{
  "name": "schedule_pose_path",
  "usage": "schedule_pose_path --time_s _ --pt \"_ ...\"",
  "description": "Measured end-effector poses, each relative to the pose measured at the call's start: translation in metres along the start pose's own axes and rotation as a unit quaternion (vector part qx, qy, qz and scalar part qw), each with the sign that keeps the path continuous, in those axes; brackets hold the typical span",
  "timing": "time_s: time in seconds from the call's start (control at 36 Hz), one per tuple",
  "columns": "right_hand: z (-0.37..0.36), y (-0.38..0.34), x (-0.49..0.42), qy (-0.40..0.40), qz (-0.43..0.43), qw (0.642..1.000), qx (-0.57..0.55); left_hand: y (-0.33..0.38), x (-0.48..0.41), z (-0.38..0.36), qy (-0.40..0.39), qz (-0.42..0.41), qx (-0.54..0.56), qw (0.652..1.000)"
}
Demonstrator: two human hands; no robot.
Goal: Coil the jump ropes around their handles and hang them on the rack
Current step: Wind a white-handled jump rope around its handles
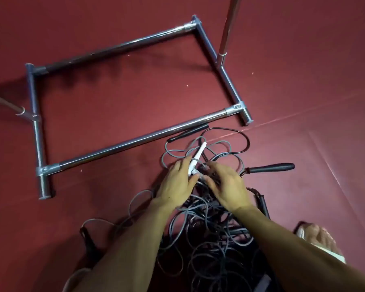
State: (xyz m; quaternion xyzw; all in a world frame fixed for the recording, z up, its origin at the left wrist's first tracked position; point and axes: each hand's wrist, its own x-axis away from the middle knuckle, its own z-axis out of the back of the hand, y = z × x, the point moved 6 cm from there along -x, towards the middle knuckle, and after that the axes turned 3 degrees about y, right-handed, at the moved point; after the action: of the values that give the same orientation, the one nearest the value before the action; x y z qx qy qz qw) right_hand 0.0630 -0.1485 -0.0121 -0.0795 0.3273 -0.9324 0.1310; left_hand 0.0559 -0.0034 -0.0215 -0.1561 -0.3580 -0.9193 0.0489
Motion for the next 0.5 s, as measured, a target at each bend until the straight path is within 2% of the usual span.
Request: schedule_pose_path --time_s 0.33,0.5 --pt "-0.029 0.004 -0.009 -0.018 -0.047 0.998 -0.024 -0.011 -0.019 -0.01 0.013 0.028 0.034 0.999" --pt "-0.03 0.01 -0.013 -0.026 -0.091 0.991 -0.091 -0.011 -0.023 -0.012 0.015 0.041 0.044 0.998"
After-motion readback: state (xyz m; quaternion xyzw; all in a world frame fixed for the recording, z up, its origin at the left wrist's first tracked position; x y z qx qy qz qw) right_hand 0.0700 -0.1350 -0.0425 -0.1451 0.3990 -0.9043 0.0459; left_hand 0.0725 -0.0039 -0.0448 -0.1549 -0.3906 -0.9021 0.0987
